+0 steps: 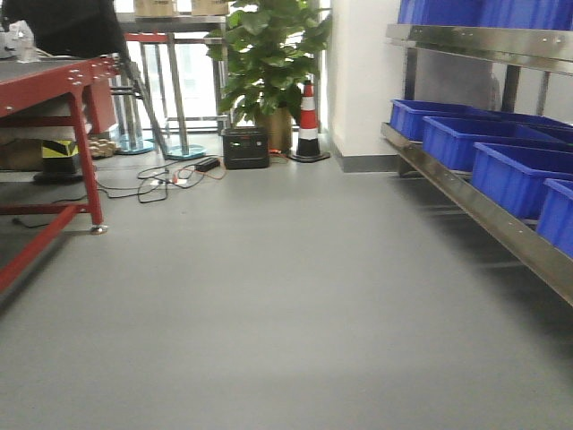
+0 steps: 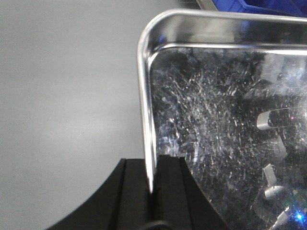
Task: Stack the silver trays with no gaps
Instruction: 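Carry the tray in both grippers while driving across the room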
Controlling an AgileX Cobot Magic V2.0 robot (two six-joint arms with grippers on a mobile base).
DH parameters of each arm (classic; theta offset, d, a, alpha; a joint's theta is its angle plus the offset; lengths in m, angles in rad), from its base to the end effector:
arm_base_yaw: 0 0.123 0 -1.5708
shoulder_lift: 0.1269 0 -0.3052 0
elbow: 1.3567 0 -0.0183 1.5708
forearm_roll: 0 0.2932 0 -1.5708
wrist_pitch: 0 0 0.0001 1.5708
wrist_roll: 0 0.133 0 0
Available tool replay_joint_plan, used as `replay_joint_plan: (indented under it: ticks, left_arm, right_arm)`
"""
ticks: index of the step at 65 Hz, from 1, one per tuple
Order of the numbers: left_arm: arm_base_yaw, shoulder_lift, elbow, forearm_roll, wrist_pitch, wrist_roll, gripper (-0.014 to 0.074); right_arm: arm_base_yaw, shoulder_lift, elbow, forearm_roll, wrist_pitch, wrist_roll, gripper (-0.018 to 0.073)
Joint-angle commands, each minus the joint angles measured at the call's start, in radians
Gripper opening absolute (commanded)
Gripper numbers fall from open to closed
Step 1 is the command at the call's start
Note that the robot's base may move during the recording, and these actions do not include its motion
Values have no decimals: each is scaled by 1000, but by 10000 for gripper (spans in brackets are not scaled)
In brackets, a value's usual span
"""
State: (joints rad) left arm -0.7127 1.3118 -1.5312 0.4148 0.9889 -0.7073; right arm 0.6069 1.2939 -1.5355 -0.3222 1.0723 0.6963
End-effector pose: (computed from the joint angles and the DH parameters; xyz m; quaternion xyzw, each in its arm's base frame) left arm 0.2821 -0.1846 0.4565 0.0306 0.8835 -0.1195 0.4519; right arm 0.2855 0.1532 0.4524 0.0268 0.9035 0.1135 0.4124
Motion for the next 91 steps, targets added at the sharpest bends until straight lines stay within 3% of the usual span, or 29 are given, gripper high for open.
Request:
replay_joint_plan:
  ticks: [1,91]
  left_arm:
    - [-4,-15,-9,25,-12,3,-16]
    - [-4,-15,-9,25,-12,3,-16]
  right_arm:
    - [-5,-14,0,-43,-10,-4,-57]
    - [-5,-14,0,-43,-10,-4,-57]
